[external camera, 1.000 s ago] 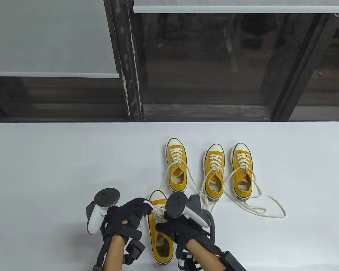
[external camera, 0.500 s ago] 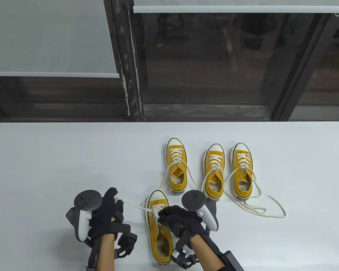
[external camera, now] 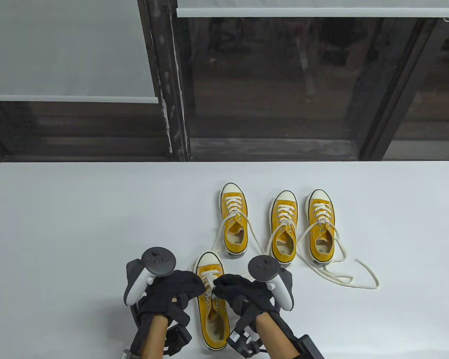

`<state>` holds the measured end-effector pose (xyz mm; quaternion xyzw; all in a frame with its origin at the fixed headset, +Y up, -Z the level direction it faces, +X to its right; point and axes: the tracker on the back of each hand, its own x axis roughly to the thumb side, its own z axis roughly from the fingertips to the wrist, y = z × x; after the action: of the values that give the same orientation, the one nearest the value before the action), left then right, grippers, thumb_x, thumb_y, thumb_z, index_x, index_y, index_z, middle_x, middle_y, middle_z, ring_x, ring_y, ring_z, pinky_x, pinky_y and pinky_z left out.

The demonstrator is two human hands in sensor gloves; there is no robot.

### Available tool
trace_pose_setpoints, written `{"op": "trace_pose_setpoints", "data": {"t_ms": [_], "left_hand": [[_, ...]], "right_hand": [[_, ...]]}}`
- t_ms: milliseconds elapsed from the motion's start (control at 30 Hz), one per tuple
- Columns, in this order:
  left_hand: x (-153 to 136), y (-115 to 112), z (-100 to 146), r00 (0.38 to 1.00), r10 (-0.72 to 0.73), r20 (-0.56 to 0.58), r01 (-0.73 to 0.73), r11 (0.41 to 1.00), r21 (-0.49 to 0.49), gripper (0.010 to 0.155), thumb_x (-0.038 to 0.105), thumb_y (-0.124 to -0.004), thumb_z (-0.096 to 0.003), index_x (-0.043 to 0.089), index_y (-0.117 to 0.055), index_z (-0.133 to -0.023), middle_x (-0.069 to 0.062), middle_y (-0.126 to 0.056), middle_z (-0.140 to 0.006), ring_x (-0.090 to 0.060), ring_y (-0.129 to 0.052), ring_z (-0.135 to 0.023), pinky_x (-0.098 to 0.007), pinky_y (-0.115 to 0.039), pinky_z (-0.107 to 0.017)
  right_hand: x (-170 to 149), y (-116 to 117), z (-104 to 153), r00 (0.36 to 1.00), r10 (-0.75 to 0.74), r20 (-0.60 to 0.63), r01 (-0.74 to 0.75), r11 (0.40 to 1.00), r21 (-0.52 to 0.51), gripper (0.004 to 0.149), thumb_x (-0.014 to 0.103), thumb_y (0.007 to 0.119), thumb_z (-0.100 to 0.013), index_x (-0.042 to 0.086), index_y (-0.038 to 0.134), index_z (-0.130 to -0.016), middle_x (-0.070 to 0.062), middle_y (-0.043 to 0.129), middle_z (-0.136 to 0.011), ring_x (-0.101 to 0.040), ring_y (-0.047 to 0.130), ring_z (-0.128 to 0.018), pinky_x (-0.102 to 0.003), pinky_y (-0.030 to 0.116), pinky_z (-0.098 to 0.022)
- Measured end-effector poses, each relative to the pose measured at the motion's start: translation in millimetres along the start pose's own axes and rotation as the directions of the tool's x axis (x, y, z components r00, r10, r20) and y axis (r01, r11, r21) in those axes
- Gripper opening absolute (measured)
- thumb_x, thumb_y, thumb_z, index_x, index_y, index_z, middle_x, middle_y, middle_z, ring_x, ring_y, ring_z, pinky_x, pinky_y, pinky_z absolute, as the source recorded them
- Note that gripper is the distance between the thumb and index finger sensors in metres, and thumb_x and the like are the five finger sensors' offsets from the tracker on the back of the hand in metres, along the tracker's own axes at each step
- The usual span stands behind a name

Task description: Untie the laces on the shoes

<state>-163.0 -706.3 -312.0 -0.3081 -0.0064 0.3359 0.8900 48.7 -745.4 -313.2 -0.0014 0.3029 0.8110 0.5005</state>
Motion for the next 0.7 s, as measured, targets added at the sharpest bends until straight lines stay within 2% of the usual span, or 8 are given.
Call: {"op": "trace_pose_setpoints", "data": {"t_ms": [67, 200, 300, 467, 533, 600, 667, 700], "left_hand": [[5, -10, -8, 1.0, 0.01, 0.024, -0.01, 1.0, 0.006, 0.064, 0.041, -0.084, -0.0544, 0.02, -0.062, -0.111, -0.008, -0.063, -0.114, -0.037, -0.044, -0.113, -0.071, -0.032, -0.078], [10, -17, -10, 1.0, -0.017, -0.006, 0.017, 0.997, 0.08, 0.045, 0.038, -0.079, -0.0565, 0.019, -0.074, -0.096, -0.002, -0.08, -0.095, -0.027, -0.061, -0.108, -0.066, -0.038, -0.081], [3, -10, -10, 0.999, 0.026, -0.033, -0.023, 0.995, 0.095, 0.042, 0.037, -0.078, -0.0563, 0.021, -0.079, -0.095, -0.002, -0.083, -0.094, -0.027, -0.064, -0.106, -0.067, -0.039, -0.081], [-20, 1, -9, 0.99, 0.122, -0.074, -0.115, 0.989, 0.089, 0.04, 0.033, -0.081, -0.0554, 0.021, -0.083, -0.093, -0.004, -0.085, -0.094, -0.03, -0.066, -0.105, -0.068, -0.04, -0.079], [-20, 2, -9, 0.984, 0.171, -0.04, -0.169, 0.984, 0.055, 0.039, 0.033, -0.081, -0.0561, 0.022, -0.083, -0.094, -0.005, -0.084, -0.095, -0.031, -0.065, -0.105, -0.068, -0.04, -0.079], [-15, 3, -6, 0.99, 0.137, -0.022, -0.136, 0.989, 0.061, 0.039, 0.032, -0.082, -0.0557, 0.022, -0.084, -0.093, -0.005, -0.085, -0.095, -0.032, -0.066, -0.105, -0.068, -0.041, -0.079], [-8, 3, -3, 0.996, 0.092, -0.007, -0.091, 0.993, 0.076, 0.039, 0.033, -0.083, -0.0555, 0.023, -0.084, -0.093, -0.005, -0.086, -0.095, -0.031, -0.067, -0.105, -0.068, -0.042, -0.078], [-6, 2, -2, 0.997, 0.083, -0.001, -0.082, 0.994, 0.076, 0.039, 0.032, -0.083, -0.0553, 0.023, -0.085, -0.093, -0.005, -0.086, -0.095, -0.032, -0.067, -0.104, -0.068, -0.042, -0.078]], "right_hand": [[-1, 1, -1, 1.0, -0.014, -0.009, 0.014, 1.0, 0.011, 0.033, 0.034, 0.066, -0.064, 0.029, 0.073, -0.095, -0.014, 0.044, -0.113, -0.043, 0.048, -0.103, -0.059, 0.049, -0.072], [-6, -6, -2, 0.998, -0.057, -0.031, 0.057, 0.998, -0.025, 0.032, 0.033, 0.066, -0.063, 0.025, 0.077, -0.092, -0.014, 0.044, -0.113, -0.042, 0.05, -0.103, -0.059, 0.05, -0.072], [-6, -3, -3, 0.995, -0.1, -0.027, 0.101, 0.994, 0.03, 0.033, 0.032, 0.066, -0.062, 0.024, 0.076, -0.093, -0.015, 0.042, -0.113, -0.043, 0.047, -0.103, -0.059, 0.048, -0.073], [-8, -10, 0, 0.997, 0.043, -0.061, -0.05, 0.992, -0.116, 0.033, 0.03, 0.067, -0.061, 0.022, 0.078, -0.091, -0.017, 0.047, -0.111, -0.045, 0.051, -0.101, -0.06, 0.049, -0.071], [-7, -10, 0, 0.998, 0.05, -0.03, -0.052, 0.996, -0.077, 0.034, 0.03, 0.065, -0.063, 0.022, 0.073, -0.095, -0.017, 0.046, -0.112, -0.047, 0.048, -0.101, -0.061, 0.048, -0.071], [-2, -7, -1, 0.999, 0.032, 0.016, -0.032, 0.999, -0.013, 0.053, 0.028, 0.069, -0.063, 0.021, 0.052, -0.112, -0.021, 0.035, -0.115, -0.051, 0.038, -0.103, -0.065, 0.041, -0.072], [2, -1, -3, 0.992, 0.087, 0.088, -0.097, 0.989, 0.114, 0.065, 0.026, 0.072, -0.062, 0.022, 0.037, -0.117, -0.023, 0.022, -0.117, -0.052, 0.028, -0.104, -0.068, 0.036, -0.072], [3, 2, -3, 0.991, 0.103, 0.084, -0.113, 0.987, 0.117, 0.066, 0.027, 0.072, -0.062, 0.021, 0.036, -0.117, -0.023, 0.021, -0.117, -0.052, 0.027, -0.104, -0.068, 0.035, -0.072]]}}
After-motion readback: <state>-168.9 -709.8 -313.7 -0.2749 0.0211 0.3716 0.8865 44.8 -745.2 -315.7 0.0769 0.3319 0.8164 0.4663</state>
